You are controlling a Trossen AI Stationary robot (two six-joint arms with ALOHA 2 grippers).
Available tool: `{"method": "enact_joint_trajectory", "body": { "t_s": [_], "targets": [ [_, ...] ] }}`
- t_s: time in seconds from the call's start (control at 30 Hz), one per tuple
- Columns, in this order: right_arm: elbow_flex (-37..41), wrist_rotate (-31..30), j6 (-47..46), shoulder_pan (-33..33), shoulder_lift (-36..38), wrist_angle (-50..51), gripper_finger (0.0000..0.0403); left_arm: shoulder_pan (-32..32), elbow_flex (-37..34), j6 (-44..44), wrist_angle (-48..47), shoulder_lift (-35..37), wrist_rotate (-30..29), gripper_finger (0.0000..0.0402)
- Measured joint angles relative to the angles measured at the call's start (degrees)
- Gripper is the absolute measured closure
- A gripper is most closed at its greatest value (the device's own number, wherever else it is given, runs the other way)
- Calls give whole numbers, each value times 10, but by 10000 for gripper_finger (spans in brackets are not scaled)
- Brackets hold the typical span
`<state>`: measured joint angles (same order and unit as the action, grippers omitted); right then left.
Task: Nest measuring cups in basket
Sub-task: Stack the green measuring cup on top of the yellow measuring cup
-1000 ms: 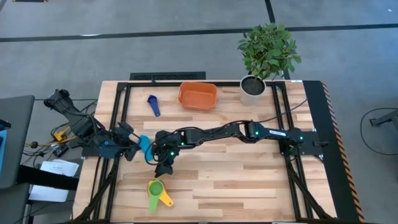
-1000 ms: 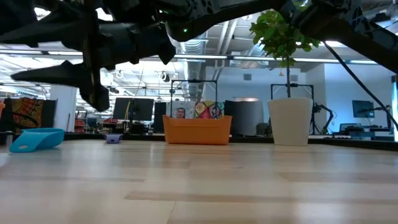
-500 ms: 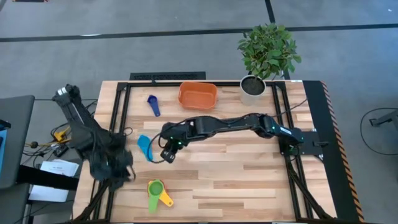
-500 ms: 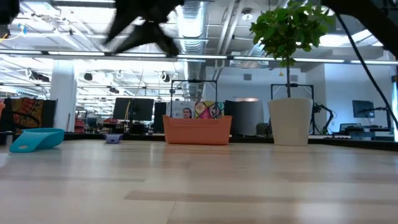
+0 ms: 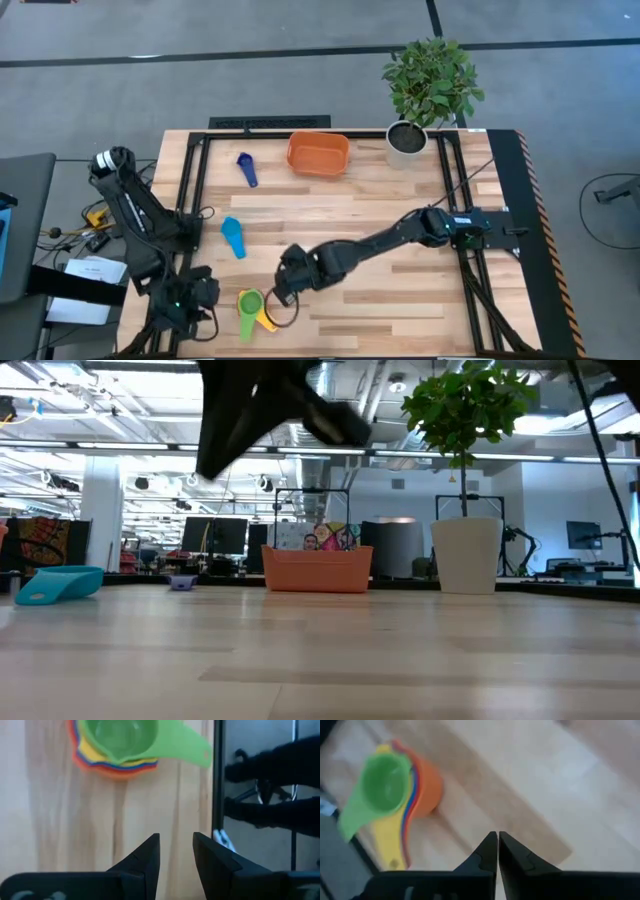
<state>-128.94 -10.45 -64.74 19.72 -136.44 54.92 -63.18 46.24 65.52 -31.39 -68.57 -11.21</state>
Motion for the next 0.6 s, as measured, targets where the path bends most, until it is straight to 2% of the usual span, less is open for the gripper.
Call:
{"method": "enact_joint_trajectory", "body": {
  "t_s": [0.13,0.23,0.37,0.5,0.6],
  "targets": [
    [40,0,-13,18,5,-28,383,1,0,21,33,-25,-27,297],
    [79,30,-15,24,0,-50,394,8,0,61,68,-47,-39,297],
    [123,49,-19,31,2,-155,397,10,0,141,110,-91,-50,297],
    [130,55,-13,35,1,-237,391,10,0,206,173,-149,-35,297],
    [129,45,1,35,2,-261,395,10,0,242,228,-188,-30,297]
  ]
}}
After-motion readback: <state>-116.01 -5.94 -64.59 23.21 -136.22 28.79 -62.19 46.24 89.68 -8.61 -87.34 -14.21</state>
